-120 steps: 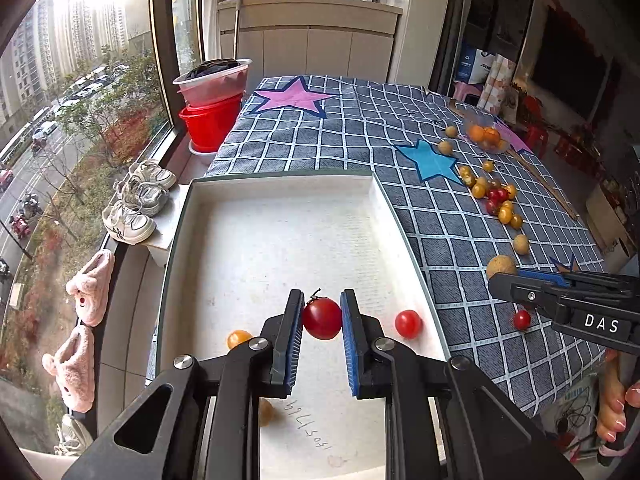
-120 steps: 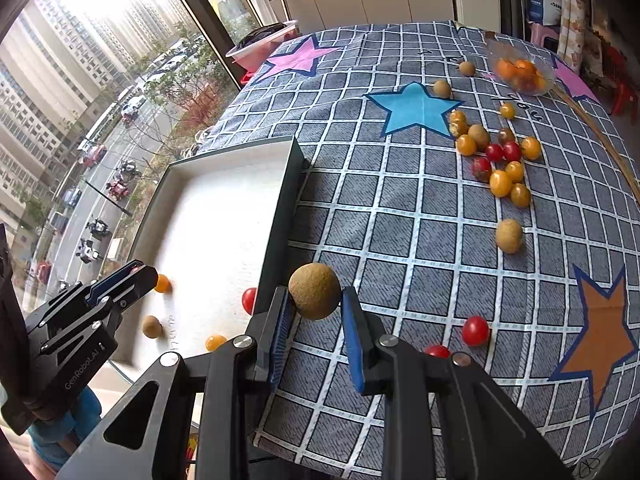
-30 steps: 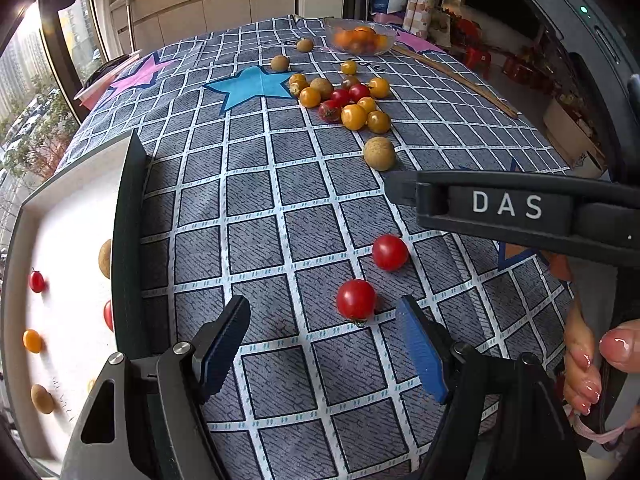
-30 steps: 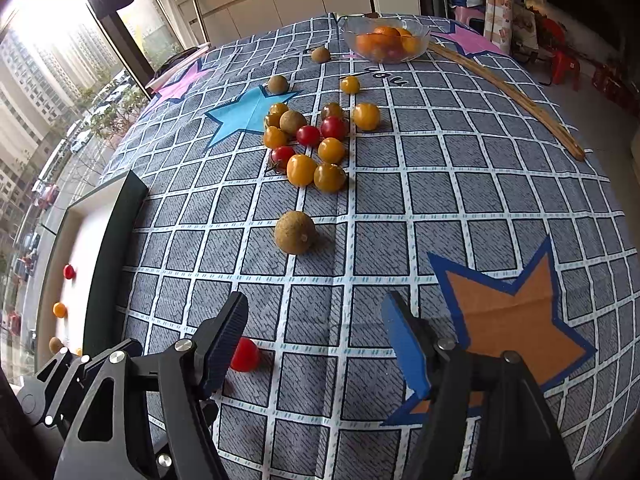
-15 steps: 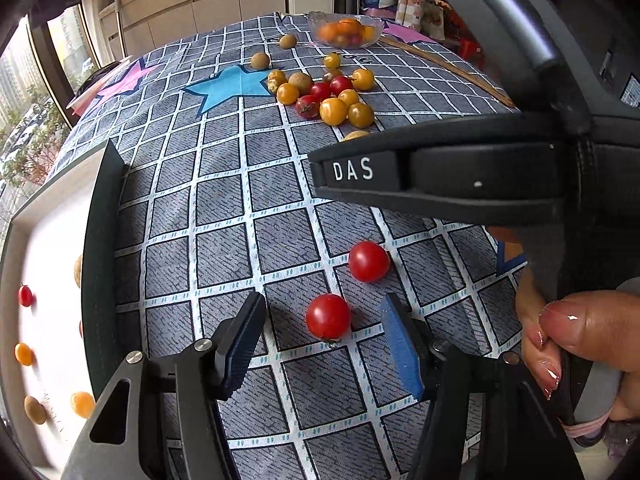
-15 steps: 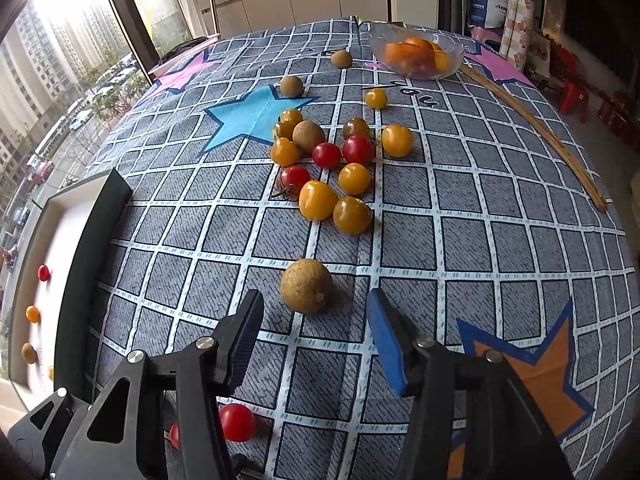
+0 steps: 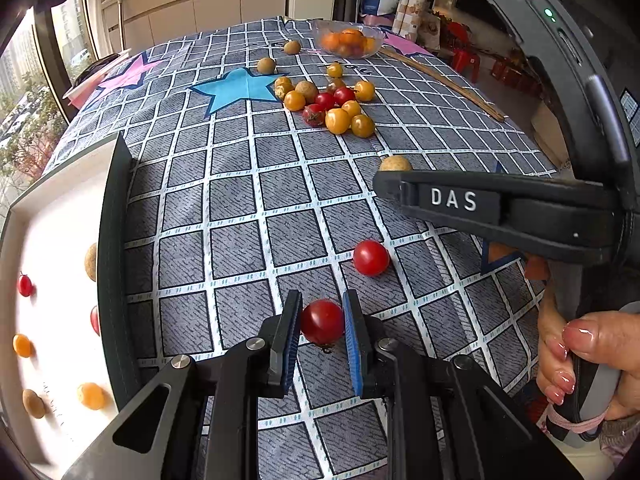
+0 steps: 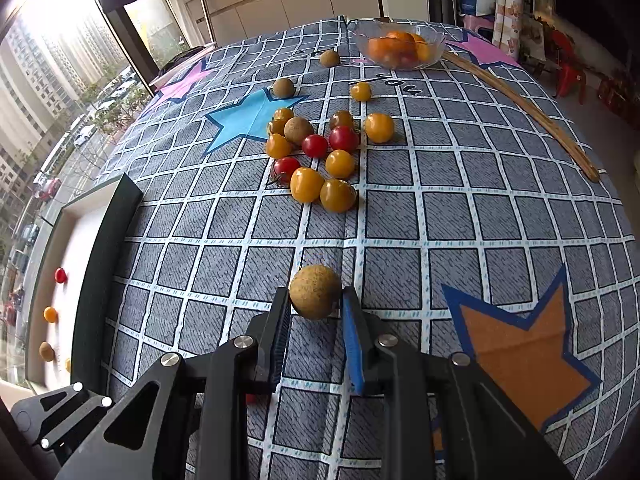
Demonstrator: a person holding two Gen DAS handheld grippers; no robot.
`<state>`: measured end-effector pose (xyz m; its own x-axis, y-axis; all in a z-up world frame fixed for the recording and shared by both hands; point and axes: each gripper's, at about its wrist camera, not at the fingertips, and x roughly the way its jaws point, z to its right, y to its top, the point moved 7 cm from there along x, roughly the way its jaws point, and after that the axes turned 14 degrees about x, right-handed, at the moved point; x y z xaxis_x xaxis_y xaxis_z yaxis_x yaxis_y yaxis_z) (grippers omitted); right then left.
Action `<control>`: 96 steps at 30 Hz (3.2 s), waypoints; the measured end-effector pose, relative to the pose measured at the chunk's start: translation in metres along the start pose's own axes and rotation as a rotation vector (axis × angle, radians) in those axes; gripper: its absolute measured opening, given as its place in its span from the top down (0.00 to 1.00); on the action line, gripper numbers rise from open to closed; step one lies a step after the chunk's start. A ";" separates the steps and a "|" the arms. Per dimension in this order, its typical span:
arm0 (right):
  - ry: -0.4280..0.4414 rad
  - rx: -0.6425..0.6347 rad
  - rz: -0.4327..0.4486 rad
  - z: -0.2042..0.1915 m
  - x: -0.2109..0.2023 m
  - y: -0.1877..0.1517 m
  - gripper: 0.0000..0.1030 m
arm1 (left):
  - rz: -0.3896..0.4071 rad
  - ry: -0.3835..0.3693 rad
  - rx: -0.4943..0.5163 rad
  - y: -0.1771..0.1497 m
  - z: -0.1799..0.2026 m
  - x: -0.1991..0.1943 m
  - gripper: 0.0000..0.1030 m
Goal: Organize fruits
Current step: 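Carry the held fruits toward the white tray with both tools, then lower both fruits into the white tray and open both tools, then move both tools back over the fruit on the cloth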
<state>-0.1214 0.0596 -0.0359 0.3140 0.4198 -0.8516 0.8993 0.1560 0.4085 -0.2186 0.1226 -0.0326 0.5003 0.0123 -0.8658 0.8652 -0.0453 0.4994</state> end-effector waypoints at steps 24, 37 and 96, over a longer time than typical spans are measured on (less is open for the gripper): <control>0.062 -0.075 -0.022 -0.063 -0.045 -0.031 0.73 | 0.100 0.144 -0.094 -0.026 -0.112 -0.088 0.78; 0.134 -0.217 -0.029 -0.171 -0.039 -0.024 0.73 | 0.136 0.274 -0.194 -0.031 -0.218 -0.122 0.78; 0.121 -0.450 -0.089 -0.235 0.015 -0.064 0.29 | -0.032 0.238 -0.332 -0.034 -0.286 -0.022 0.13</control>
<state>-0.2458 0.2663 0.0028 0.1797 0.4843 -0.8563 0.6916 0.5568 0.4600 -0.2498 0.4092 -0.0208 0.4329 0.2411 -0.8686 0.8247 0.2833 0.4896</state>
